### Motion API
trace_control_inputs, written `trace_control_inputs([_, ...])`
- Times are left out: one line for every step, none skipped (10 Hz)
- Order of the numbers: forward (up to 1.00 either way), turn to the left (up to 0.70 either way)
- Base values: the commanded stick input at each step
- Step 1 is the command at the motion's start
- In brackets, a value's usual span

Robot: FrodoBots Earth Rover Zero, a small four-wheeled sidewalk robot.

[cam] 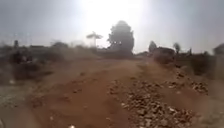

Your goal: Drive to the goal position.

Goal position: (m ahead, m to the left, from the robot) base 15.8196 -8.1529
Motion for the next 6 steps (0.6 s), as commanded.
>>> trace_control_inputs([0.45,0.27])
trace_control_inputs([0.45,0.27])
trace_control_inputs([0.45,0.27])
trace_control_inputs([0.45,0.27])
trace_control_inputs([0.47,0.25])
trace_control_inputs([0.57,0.14])
